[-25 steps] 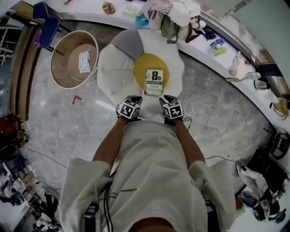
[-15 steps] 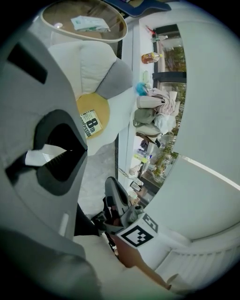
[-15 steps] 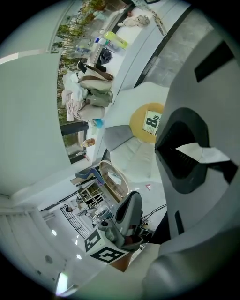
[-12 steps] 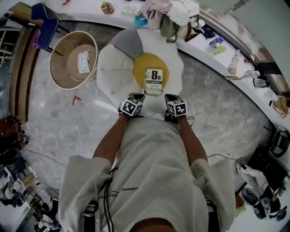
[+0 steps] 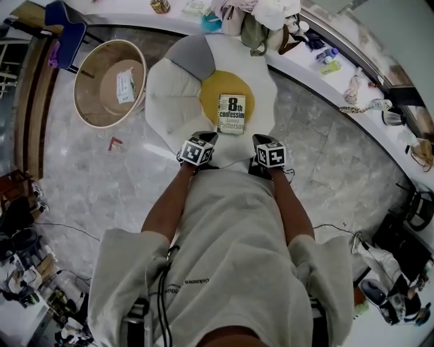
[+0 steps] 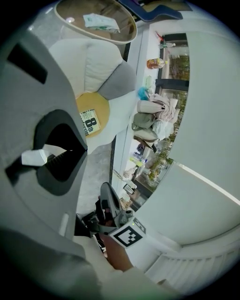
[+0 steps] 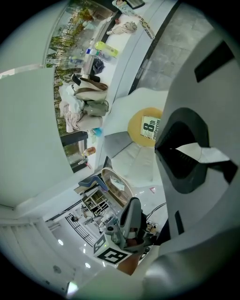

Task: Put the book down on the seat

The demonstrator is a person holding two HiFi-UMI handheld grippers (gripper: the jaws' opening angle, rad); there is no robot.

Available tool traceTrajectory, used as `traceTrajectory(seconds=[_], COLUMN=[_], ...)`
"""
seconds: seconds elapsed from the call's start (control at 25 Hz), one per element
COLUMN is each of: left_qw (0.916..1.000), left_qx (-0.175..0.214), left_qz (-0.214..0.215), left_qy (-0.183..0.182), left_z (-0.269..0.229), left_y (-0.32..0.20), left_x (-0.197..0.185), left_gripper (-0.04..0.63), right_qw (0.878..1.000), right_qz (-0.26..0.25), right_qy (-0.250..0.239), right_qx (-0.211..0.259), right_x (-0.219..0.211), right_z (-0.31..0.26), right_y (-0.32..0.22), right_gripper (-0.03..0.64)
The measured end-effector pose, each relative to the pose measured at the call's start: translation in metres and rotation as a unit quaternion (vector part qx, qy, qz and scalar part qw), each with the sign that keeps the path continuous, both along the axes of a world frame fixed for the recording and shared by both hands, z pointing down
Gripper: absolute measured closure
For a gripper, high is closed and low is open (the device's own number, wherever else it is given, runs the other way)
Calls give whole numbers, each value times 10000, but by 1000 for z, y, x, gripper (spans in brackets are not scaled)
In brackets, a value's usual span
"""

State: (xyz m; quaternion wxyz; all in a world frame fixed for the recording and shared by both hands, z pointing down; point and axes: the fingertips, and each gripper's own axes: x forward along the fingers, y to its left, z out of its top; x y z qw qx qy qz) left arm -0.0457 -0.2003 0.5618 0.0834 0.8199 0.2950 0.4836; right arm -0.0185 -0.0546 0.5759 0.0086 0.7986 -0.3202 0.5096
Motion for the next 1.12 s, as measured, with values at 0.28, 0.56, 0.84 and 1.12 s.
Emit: traceTrajectory(seconds=[0.28, 0.56, 0.84, 1.12], left_qw=[10000, 9998, 9999, 9999], left_qx=[-9, -60, -61, -89], left_qz=[-48, -160, -119, 70], left_qy=[-40, -41, 6, 7], left_z=[1, 1, 3, -3], left_y=[-2, -6, -3, 3], left_x=[-3, -3, -1, -1], left_gripper=[588, 586, 587, 588], right_qw=[9999, 10000, 9997, 9995], right_qz=[-120, -56, -218, -261], right_qy=[17, 30, 109, 119], right_qx=[29, 43, 88, 116], right_x=[-2, 0, 0, 1], right_z=[0, 0, -2, -4], right_y=[-6, -4, -8, -9], right_gripper=[611, 611, 611, 611])
